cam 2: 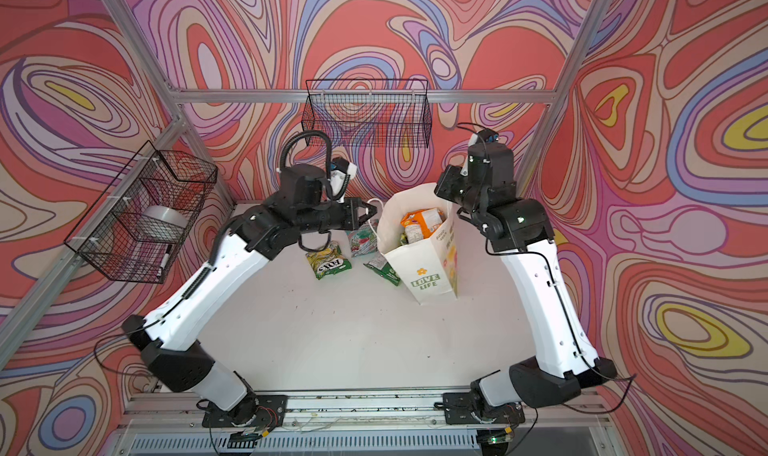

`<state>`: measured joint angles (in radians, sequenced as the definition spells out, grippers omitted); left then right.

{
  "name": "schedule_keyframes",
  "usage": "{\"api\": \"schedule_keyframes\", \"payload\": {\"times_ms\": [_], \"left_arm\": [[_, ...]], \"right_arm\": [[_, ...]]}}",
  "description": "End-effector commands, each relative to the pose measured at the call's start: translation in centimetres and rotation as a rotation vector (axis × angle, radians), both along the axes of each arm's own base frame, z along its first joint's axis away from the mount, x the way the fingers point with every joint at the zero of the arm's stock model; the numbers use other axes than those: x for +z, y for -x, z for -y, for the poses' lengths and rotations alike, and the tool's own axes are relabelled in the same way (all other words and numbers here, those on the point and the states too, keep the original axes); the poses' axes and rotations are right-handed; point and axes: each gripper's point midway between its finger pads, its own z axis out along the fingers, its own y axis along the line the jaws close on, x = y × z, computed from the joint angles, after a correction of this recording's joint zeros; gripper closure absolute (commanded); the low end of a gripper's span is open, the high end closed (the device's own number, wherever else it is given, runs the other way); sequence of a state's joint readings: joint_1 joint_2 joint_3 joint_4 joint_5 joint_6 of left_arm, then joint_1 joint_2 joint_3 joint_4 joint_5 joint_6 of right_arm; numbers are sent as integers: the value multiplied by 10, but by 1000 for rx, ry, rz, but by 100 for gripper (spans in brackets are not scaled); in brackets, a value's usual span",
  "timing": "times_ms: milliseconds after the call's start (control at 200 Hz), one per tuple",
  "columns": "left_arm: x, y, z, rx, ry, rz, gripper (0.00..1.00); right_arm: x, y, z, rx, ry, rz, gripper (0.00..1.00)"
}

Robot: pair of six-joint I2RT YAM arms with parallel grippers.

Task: Place the snacks into the paper bag

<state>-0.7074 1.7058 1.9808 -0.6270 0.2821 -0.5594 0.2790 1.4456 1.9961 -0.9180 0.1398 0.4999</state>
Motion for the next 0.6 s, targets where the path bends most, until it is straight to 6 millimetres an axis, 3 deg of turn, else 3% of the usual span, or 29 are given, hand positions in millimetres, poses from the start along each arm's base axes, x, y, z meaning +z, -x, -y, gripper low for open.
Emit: {"api": "schedule_keyframes", "payload": {"times_ms": [0, 125, 235, 361, 591], "left_arm": [[10, -16, 30, -37, 47, 7, 100], [-22, -49, 55, -23, 0, -36, 100], [-45, -72, 55, 36, -42, -50, 100], [-61, -84, 30, 134, -106, -70, 100], [-54, -71, -30, 328, -175, 5, 100]], "right_arm": [[39, -11, 30, -84, -12, 163, 100], [15, -37, 56, -90, -66, 138, 100], [-14, -55, 55, -35, -96, 89, 100], [-31, -56, 44, 33, -98, 75, 100], [-73, -66, 16, 177, -171, -23, 100]]}}
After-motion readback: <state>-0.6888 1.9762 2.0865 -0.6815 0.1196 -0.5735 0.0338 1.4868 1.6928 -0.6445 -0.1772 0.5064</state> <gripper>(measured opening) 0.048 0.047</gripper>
